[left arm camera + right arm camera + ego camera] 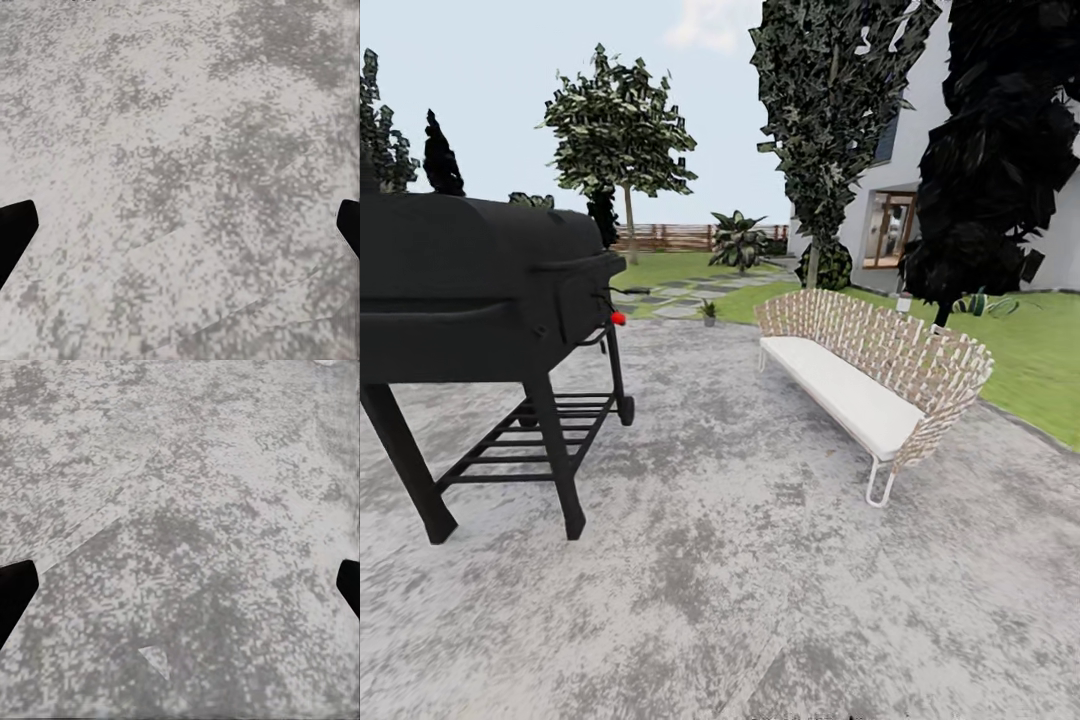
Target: Pick up the pesticide atomizer in the garden and spray insectifuge to fully cover both potted plants in the garden.
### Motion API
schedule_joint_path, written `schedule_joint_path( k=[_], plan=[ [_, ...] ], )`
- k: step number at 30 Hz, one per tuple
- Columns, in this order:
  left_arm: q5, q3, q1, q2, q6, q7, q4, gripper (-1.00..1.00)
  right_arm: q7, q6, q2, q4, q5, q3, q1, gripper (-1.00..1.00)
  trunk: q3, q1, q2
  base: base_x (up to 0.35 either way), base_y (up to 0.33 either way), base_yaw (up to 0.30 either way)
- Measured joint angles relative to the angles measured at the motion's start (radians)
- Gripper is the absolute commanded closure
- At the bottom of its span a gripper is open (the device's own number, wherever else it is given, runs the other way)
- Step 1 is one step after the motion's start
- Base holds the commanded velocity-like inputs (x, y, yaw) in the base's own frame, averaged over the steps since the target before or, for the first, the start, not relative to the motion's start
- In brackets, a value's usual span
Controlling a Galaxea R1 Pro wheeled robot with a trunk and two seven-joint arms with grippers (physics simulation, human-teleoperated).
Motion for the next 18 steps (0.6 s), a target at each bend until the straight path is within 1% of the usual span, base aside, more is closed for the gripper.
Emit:
schedule_joint_path(
  k=[3, 8, 12, 18],
  plan=[
    [0.000, 0.000, 0.000, 0.000, 0.000, 0.000, 0.000, -1.00, 0.000, -0.001, 0.000, 0.000, 0.000, 0.000, 0.000, -1.00, -0.011, 0.011, -0.021, 0.000, 0.000, -0.163],
    [0.000, 0.000, 0.000, 0.000, 0.000, 0.000, 0.000, -1.00, 0.001, -0.002, 0.001, 0.000, 0.001, 0.001, 0.000, -1.00, -0.027, 0.031, -0.056, 0.000, 0.000, -0.030],
    [0.000, 0.000, 0.000, 0.000, 0.000, 0.000, -0.001, -1.00, 0.000, -0.002, 0.001, 0.001, 0.002, 0.001, 0.000, -1.00, -0.041, 0.046, -0.084, 0.000, 0.000, 0.100],
    [0.000, 0.000, 0.000, 0.000, 0.000, 0.000, -0.001, -1.00, 0.000, -0.002, 0.003, 0.001, 0.003, 0.001, 0.000, -1.00, -0.066, 0.069, -0.126, 0.000, 0.000, 0.173]
  ],
)
